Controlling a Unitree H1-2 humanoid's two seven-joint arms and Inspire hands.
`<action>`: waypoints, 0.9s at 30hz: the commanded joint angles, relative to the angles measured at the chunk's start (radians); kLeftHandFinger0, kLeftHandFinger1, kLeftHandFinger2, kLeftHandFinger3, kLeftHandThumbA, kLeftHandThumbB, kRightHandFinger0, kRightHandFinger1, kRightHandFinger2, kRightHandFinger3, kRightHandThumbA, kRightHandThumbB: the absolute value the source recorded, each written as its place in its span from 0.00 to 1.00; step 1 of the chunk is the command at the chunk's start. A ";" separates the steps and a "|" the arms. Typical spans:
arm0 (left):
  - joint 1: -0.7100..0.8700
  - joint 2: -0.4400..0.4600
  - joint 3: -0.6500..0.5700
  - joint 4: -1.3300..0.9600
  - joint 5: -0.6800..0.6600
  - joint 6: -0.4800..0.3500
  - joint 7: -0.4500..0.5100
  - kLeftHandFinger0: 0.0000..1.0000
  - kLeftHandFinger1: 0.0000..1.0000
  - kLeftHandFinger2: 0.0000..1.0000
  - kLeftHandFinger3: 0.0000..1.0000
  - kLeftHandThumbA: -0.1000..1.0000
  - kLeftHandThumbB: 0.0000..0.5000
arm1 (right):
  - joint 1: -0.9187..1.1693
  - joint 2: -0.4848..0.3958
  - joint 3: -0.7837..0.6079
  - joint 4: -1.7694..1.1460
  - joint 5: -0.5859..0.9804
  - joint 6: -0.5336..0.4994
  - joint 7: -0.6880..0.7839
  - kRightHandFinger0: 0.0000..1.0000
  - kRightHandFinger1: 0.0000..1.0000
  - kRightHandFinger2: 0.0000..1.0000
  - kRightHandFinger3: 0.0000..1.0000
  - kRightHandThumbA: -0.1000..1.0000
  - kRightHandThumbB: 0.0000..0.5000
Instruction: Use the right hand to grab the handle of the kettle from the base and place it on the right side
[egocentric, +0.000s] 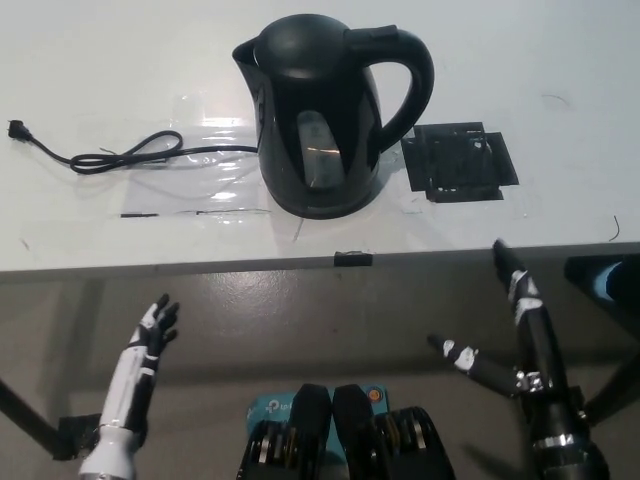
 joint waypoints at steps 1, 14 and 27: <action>-0.009 -0.005 -0.020 -0.033 -0.025 -0.050 -0.033 1.00 1.00 1.00 1.00 1.00 1.00 | -0.081 0.006 -0.030 -0.069 -0.043 -0.017 -0.051 1.00 1.00 1.00 1.00 0.95 0.48; 0.013 -0.011 -0.024 -0.041 -0.026 -0.057 -0.047 1.00 1.00 1.00 1.00 1.00 1.00 | -0.430 -0.016 -0.052 0.114 -0.042 0.138 -0.042 1.00 1.00 1.00 1.00 0.93 0.44; 0.039 -0.012 -0.022 -0.042 -0.015 -0.076 -0.045 1.00 1.00 1.00 1.00 1.00 1.00 | -0.715 -0.029 -0.016 0.475 -0.135 0.186 -0.148 1.00 1.00 1.00 1.00 0.94 0.48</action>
